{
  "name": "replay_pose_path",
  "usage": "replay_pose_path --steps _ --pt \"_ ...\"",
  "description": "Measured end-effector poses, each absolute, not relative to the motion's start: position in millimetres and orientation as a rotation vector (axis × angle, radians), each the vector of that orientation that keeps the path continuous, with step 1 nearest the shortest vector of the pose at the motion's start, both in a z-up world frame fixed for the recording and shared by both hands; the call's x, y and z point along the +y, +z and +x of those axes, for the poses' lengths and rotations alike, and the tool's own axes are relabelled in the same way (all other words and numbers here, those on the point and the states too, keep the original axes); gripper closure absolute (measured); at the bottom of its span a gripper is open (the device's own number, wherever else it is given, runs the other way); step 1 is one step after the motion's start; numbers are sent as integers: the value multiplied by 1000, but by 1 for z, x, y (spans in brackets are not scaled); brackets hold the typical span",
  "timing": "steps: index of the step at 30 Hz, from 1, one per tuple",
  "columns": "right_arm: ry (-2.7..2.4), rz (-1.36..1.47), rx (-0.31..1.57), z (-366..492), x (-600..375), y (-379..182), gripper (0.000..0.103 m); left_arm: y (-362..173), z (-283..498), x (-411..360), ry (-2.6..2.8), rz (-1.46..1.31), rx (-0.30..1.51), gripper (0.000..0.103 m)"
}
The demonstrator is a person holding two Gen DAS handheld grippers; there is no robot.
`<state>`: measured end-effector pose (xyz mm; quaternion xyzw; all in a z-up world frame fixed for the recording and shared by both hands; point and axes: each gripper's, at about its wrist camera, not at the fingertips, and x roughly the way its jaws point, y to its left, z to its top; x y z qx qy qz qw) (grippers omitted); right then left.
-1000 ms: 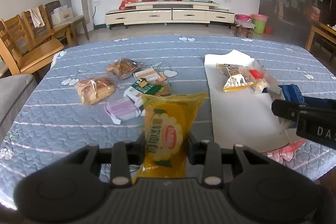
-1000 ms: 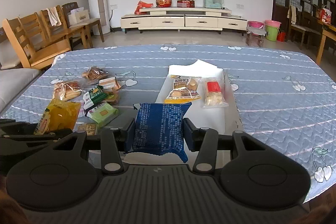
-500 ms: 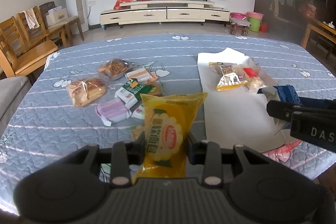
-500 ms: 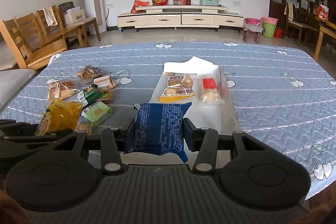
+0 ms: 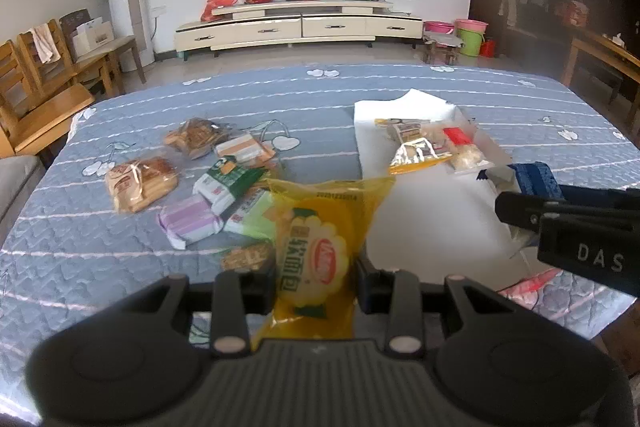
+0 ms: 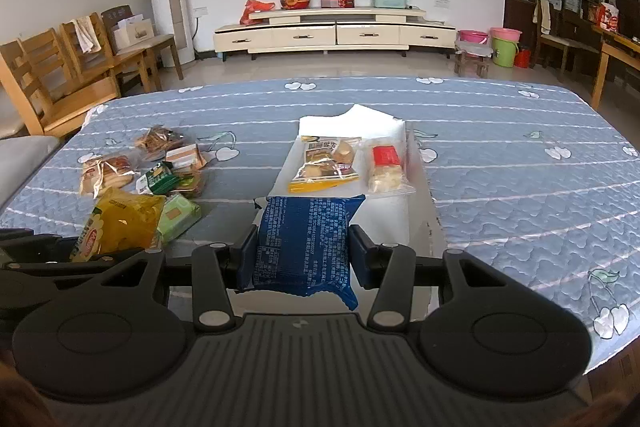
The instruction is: Organize snacks
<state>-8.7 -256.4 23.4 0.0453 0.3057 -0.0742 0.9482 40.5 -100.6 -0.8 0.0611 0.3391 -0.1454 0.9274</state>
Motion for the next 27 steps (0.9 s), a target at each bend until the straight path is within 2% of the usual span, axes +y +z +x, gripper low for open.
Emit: replay_pose_path --steps 27 --pt "-246 111 620 25 -282 15 45 -3 74 -161 -399 156 691 68"
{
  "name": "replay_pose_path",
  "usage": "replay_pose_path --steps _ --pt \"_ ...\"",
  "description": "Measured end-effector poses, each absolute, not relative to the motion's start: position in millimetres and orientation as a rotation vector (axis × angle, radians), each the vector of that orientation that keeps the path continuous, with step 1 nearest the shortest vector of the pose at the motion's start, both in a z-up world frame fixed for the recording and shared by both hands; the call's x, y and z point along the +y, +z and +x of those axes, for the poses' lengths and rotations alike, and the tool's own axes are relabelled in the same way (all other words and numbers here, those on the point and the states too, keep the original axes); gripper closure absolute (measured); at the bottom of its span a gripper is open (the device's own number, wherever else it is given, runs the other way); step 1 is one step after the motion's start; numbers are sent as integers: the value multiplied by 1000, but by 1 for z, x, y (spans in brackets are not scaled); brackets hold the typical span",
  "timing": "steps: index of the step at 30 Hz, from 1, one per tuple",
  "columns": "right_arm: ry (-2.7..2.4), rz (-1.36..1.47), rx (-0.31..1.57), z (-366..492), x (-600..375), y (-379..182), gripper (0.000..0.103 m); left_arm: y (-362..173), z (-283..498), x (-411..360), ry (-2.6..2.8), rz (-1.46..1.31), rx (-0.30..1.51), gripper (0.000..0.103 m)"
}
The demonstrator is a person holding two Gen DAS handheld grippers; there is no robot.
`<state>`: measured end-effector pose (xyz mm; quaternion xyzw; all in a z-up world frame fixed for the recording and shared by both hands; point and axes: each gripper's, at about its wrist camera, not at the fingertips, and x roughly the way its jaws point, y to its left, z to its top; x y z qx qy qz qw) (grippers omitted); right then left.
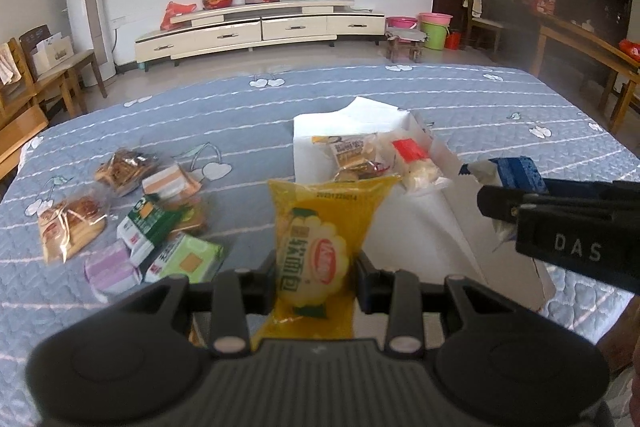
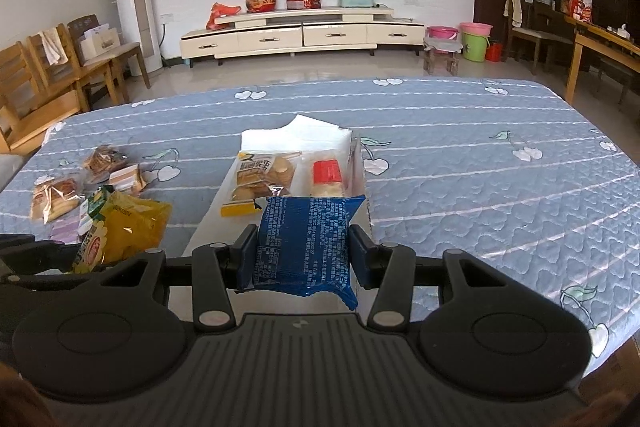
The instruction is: Organize snacks
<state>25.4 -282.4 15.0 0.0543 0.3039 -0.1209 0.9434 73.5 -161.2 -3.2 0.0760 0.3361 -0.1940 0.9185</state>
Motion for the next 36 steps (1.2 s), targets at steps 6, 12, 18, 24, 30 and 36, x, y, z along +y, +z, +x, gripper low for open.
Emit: replay_pose_path --steps 6,12,18,24,30,36 --pt "-249 107 623 33 -288 13 45 -7 80 -169 -409 157 701 68" --pt "-251 113 633 42 -295 10 45 -12 85 -174 -419 159 712 68" --pt "-248 110 646 44 -303 8 45 -15 91 -181 -432 156 721 68" --pt "-245 114 659 49 -309 5 45 -21 96 -188 -444 160 729 68" --pt "-239 109 669 57 -314 2 45 -26 101 -193 -448 159 743 68" --pt "-267 101 631 55 -322 6 36 -30 106 -197 -458 157 748 68"
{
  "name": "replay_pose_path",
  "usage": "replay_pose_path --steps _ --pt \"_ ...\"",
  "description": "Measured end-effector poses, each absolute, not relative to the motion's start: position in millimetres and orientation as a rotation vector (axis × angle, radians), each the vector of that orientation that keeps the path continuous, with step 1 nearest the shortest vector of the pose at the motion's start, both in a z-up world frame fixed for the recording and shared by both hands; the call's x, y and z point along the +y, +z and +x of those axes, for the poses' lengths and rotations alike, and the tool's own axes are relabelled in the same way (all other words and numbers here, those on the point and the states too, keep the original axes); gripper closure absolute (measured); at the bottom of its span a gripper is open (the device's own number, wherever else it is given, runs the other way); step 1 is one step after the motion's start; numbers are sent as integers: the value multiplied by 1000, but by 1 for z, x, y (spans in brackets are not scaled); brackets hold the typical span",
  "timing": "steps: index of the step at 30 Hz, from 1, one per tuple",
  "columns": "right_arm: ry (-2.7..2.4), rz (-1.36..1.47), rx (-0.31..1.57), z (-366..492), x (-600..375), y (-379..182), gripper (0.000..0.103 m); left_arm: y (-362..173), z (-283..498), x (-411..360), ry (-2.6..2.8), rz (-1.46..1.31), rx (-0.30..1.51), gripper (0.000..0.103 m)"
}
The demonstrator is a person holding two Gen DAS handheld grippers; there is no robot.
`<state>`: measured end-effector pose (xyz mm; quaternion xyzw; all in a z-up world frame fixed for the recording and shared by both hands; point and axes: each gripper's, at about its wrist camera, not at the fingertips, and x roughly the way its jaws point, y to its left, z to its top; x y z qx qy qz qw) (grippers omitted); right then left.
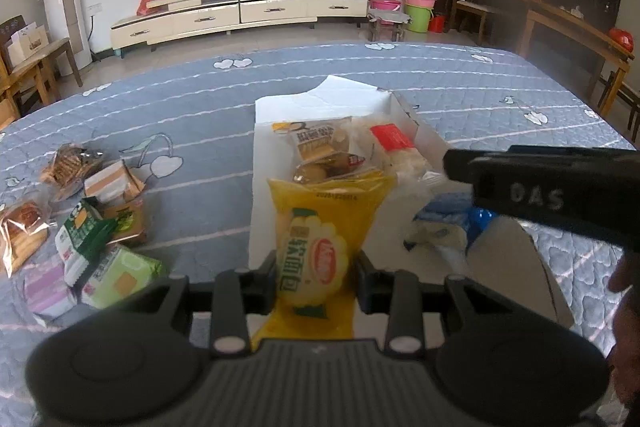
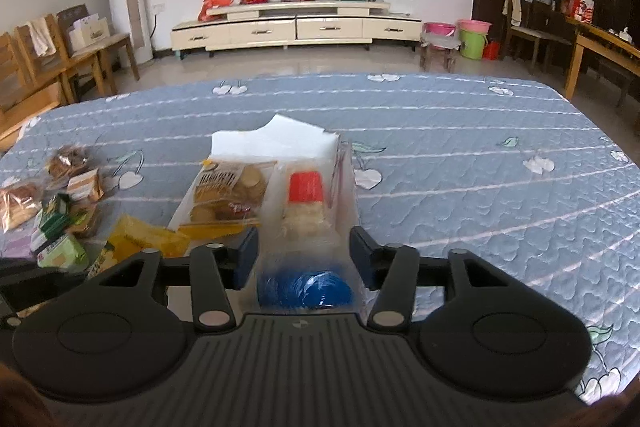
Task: Organize snacks
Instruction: 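Lower the yellow bag onto the paper with the left tool while the right lowers the blue bag, opening both, then withdraw both open tools from the paper back toward the snack pile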
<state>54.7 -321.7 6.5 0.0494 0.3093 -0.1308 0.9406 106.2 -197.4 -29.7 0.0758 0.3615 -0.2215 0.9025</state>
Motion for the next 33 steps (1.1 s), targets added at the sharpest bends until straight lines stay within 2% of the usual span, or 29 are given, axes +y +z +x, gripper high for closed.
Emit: replay_pose_path --steps 6,7,8,9,10,17,20,22,24,33 --pt "-293 116 600 41 -331 14 36 -35 111 -207 -517 127 763 66" --pt "-296 113 596 39 -331 15 36 -35 111 -209 -530 123 768 59" --pt "-299 112 592 38 -332 16 36 -35 111 -210 -536 127 767 43" --pt "-302 113 589 36 -332 17 36 -34 109 -211 -535 132 757 37" --pt "-300 116 589 34 -332 18 36 -33 106 -211 -533 137 747 33" --pt "-292 110 595 24 -323 21 34 -20 94 -194 -462 140 745 23" --pt "-293 113 595 19 -317 23 21 -12 88 -182 -420 141 739 13" --pt "-290 115 593 15 -313 23 7 -8 83 -173 -397 140 732 10" --pt "-284 108 590 11 -308 24 0 -5 76 -163 -379 139 725 8" --pt "-222 73 601 3 -275 28 0 3 61 -120 -304 114 725 7"
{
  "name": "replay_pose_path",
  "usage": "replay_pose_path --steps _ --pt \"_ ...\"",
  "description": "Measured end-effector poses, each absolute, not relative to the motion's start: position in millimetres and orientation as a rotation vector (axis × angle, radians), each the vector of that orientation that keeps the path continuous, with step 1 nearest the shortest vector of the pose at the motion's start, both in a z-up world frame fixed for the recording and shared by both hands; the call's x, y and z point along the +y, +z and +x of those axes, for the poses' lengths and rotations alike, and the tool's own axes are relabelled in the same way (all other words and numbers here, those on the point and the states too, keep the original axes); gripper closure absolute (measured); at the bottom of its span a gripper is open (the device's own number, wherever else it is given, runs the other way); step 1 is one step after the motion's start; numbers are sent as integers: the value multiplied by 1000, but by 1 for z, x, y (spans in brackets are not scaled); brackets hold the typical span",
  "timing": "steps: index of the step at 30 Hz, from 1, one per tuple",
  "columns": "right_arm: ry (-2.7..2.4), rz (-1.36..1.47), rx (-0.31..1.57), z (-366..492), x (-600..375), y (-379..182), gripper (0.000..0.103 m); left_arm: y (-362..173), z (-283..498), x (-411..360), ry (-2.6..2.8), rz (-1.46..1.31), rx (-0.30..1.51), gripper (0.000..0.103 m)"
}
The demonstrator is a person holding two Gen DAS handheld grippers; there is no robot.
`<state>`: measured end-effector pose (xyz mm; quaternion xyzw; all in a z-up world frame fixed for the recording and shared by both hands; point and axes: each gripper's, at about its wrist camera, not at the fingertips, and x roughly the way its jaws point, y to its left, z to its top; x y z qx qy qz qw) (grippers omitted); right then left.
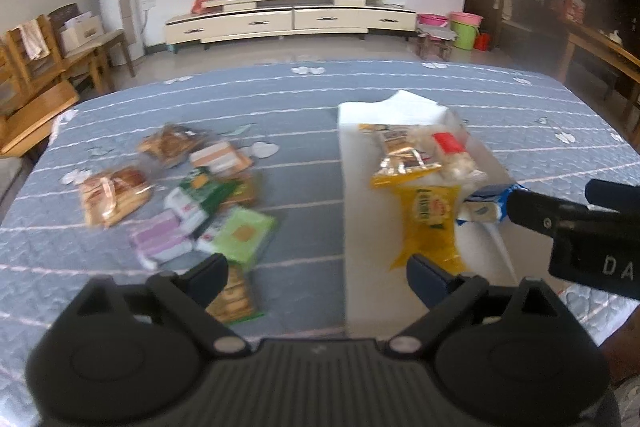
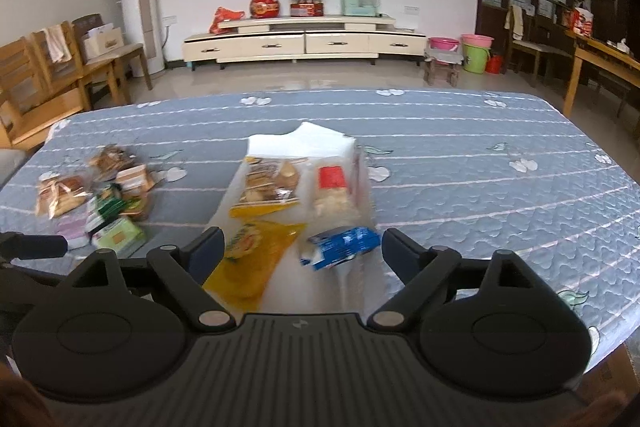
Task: Organize snacks
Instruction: 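Withdraw both open tools from the paper back toward the snack pile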
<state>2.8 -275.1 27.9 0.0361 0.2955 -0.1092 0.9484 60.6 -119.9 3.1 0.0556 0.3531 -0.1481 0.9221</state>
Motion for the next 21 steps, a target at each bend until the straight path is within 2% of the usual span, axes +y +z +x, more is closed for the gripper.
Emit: replay_pose_path --steps 21 --pt "-119 50 606 11 -229 28 0 8 49 -59 -204 77 701 7"
